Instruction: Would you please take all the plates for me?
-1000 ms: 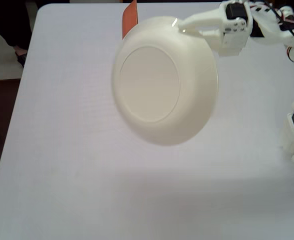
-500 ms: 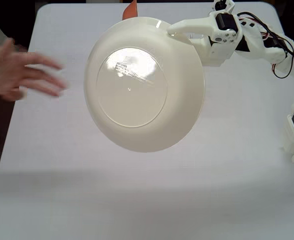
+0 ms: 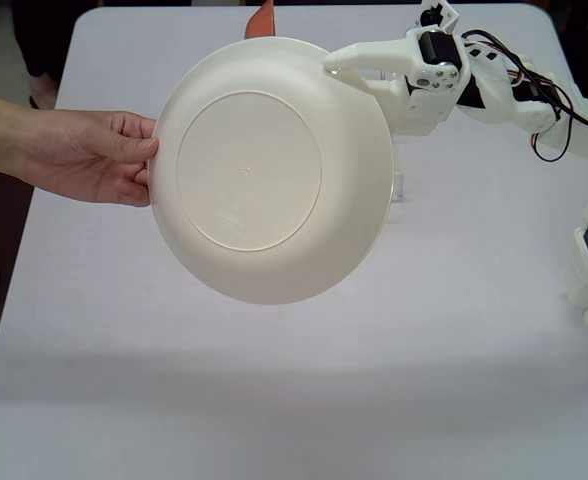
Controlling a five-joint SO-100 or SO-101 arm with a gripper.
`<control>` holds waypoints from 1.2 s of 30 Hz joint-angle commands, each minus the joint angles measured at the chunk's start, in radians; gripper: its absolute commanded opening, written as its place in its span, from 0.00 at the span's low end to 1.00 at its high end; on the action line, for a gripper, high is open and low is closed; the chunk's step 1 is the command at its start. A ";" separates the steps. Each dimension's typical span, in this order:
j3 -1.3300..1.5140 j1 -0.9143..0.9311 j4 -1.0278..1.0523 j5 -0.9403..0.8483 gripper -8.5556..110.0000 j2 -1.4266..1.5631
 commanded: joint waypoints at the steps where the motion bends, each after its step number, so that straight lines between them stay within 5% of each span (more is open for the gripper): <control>1: -0.018 0.026 -0.034 0.005 0.07 0.014; 4: -0.018 0.043 -0.002 -0.029 0.09 0.008; 8: -0.018 0.074 0.023 -0.163 0.39 0.000; 11: -0.037 0.097 0.034 -0.192 0.46 -0.014; 24: -0.115 0.311 0.256 -0.222 0.36 -0.066; 36: -0.397 0.597 0.482 -0.337 0.46 -0.423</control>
